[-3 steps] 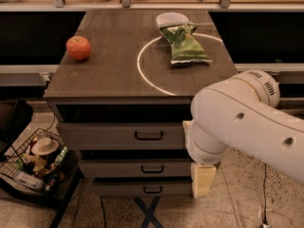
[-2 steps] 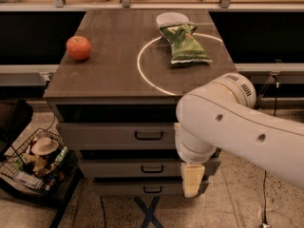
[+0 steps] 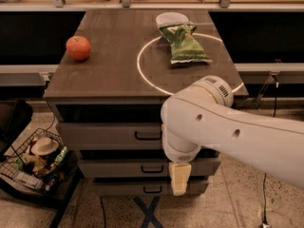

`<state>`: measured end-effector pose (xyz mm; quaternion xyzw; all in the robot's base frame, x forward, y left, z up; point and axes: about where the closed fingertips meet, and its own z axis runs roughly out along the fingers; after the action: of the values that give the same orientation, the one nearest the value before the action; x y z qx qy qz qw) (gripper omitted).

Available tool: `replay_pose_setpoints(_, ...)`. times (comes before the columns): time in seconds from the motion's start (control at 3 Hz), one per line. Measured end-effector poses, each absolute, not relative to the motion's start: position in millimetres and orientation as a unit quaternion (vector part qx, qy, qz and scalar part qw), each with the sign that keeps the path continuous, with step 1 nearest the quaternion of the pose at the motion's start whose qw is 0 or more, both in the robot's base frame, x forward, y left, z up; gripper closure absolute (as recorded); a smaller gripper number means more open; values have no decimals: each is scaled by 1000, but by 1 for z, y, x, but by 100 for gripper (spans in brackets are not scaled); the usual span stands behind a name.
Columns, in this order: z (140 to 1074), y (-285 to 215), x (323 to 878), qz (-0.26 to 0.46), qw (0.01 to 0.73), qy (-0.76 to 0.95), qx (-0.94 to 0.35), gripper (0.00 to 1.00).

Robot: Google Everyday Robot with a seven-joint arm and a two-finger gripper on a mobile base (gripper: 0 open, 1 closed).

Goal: Open top drawer

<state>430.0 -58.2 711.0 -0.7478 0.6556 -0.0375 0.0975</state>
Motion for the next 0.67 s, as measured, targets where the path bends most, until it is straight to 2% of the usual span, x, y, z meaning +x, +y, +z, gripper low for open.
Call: replay_pose_setpoints(0.67, 688, -28, 443, -23, 95, 635, -766, 0)
